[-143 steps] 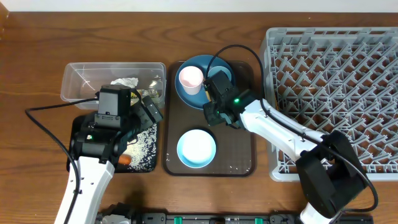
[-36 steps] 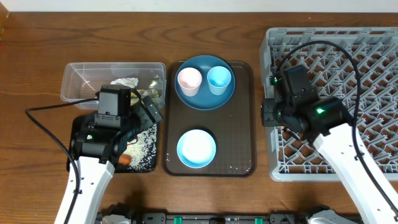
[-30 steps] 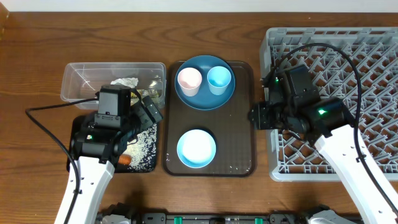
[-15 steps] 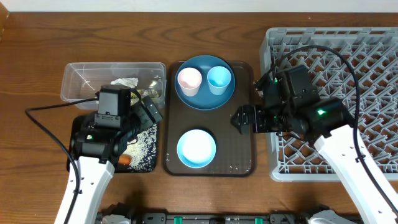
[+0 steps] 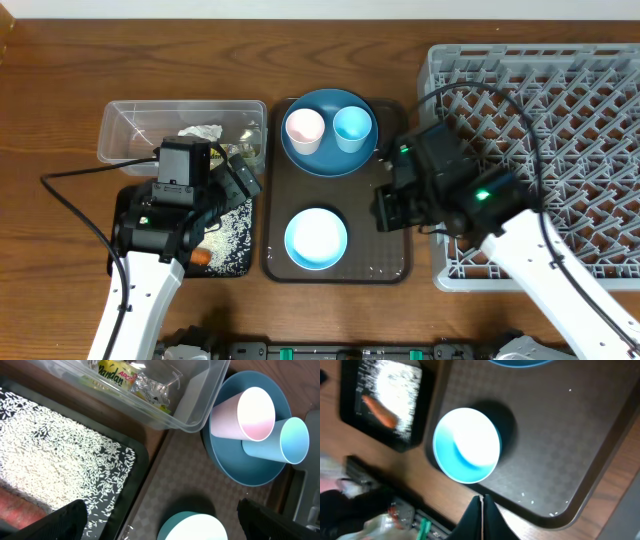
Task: Sort waste into correct bins and load items into the dishwasher rack
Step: 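Move the right gripper to the light-blue bowl and grasp its rim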
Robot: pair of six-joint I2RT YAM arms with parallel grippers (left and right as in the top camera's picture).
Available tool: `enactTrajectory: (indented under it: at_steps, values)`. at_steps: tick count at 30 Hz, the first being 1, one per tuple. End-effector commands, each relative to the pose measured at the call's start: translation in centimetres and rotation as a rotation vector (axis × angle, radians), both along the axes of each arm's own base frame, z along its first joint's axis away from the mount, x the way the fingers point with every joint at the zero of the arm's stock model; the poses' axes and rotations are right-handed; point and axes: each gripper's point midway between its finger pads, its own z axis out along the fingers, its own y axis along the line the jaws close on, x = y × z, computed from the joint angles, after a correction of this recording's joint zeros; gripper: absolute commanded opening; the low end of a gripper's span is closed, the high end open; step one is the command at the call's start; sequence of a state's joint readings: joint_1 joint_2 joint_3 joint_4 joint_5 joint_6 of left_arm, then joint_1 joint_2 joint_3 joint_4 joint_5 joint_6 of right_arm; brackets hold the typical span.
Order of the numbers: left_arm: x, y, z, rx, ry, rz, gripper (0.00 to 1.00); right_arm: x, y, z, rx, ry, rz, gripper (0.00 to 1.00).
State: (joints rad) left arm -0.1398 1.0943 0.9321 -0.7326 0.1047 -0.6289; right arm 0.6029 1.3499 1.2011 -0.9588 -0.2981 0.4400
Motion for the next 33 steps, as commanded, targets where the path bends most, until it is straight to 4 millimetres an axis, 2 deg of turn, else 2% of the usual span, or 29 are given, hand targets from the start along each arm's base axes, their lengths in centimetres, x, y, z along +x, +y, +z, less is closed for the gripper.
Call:
enactTrajectory:
  at_steps: [1,4,6,10,16,20,23,28,33]
  values:
    - [0.3,0.2,0.5,0.008,-0.013,0.006,0.98,1.1,-0.1,-1.2,-0.129,-0.06,-0.084,0.25]
    - [0.3,0.2,0.5,0.007,-0.013,0.006,0.98,1.2,0.8,-2.3,-0.185,-0.084,-0.1,0.36]
    - [0.3,0.2,0.5,0.008,-0.013,0.006,0.98,1.3,1.9,-3.2,-0.21,-0.103,-0.076,0.39]
    - [0.3,0.2,0.5,0.008,-0.013,0.006,0.98,1.5,3.3,-5.8,-0.291,-0.12,-0.045,0.39]
    - [0.3,0.2,0.5,0.008,-0.013,0.006,0.98,2.3,4.0,-10.6,-0.394,-0.088,-0.028,0.36]
    - [0.3,0.2,0.5,0.008,-0.013,0.006,0.98,2.7,4.5,-13.1,-0.419,-0.066,-0.024,0.29]
    - [0.3,0.2,0.5,0.008,-0.013,0.006,0.98,2.7,4.5,-14.2,-0.437,-0.051,-0.02,0.18]
    - [0.3,0.2,0.5,0.008,-0.013,0.006,0.98,2.6,4.3,-14.4,-0.444,-0.046,-0.018,0.02]
    - [0.3,0.2,0.5,0.008,-0.013,0.006,0.98,2.8,4.2,-14.4,-0.444,-0.045,-0.023,0.01]
